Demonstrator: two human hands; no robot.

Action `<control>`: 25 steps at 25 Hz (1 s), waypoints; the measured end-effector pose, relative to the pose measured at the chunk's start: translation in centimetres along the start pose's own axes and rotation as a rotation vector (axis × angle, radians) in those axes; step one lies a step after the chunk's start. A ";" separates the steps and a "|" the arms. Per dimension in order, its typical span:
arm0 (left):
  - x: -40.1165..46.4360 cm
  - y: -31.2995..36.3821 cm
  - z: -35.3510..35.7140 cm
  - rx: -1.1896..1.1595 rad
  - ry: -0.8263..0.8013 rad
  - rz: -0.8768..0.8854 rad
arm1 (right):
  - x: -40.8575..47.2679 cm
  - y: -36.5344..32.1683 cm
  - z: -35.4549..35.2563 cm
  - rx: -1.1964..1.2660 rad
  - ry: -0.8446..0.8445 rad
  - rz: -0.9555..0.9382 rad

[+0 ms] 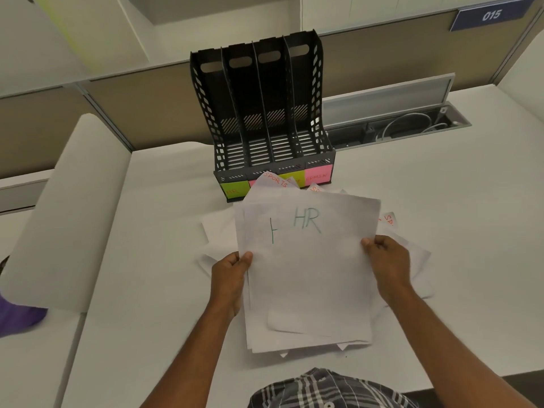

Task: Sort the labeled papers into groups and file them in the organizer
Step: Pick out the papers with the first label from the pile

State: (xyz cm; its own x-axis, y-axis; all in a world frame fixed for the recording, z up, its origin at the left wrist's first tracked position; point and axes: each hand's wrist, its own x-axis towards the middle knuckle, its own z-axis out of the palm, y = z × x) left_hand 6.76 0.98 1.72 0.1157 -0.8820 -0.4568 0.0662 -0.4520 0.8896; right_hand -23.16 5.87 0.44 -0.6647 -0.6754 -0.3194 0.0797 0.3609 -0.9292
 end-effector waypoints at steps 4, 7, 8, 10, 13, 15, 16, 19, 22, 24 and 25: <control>0.1 0.1 -0.7 -0.070 0.026 0.005 | 1.6 0.3 -2.6 0.161 -0.098 0.127; 0.1 -0.1 -0.5 -0.107 -0.017 0.008 | -0.1 0.1 -1.5 0.193 -0.285 0.163; 0.1 -0.2 -0.3 -0.116 -0.031 0.011 | -0.9 0.0 -0.8 0.153 -0.345 0.163; -0.1 -0.2 -0.1 -0.146 -0.055 0.008 | -2.0 -0.1 0.6 0.067 -0.400 0.163; 0.0 0.1 -0.9 -0.215 -0.047 -0.022 | -1.4 -0.2 0.5 0.083 -0.276 0.145; 0.3 0.3 -1.7 -0.211 0.001 -0.020 | 0.2 -0.6 -1.3 0.152 -0.122 0.140; 0.4 0.4 -2.0 -0.194 0.014 -0.020 | 1.1 -0.8 -2.3 0.153 -0.076 0.143; 0.3 0.1 -1.9 -0.126 -0.041 -0.048 | 2.0 -1.2 -3.0 0.091 -0.125 0.135; -0.1 -0.6 -0.5 -0.081 -0.107 -0.098 | 0.5 -1.1 0.3 -0.029 -0.187 0.062; -0.7 -1.1 0.2 -0.059 -0.131 -0.119 | -1.0 -0.5 2.6 -0.219 -0.181 0.001; -0.9 -1.3 0.5 -0.031 -0.148 -0.106 | -1.8 -0.1 3.4 -0.293 -0.184 -0.008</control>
State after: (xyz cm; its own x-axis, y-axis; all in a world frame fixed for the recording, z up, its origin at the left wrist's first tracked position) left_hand 6.02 2.34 0.97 -0.0409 -0.8405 -0.5402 0.1012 -0.5413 0.8347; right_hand -19.47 4.84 0.45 -0.5175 -0.7738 -0.3652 -0.1597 0.5066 -0.8473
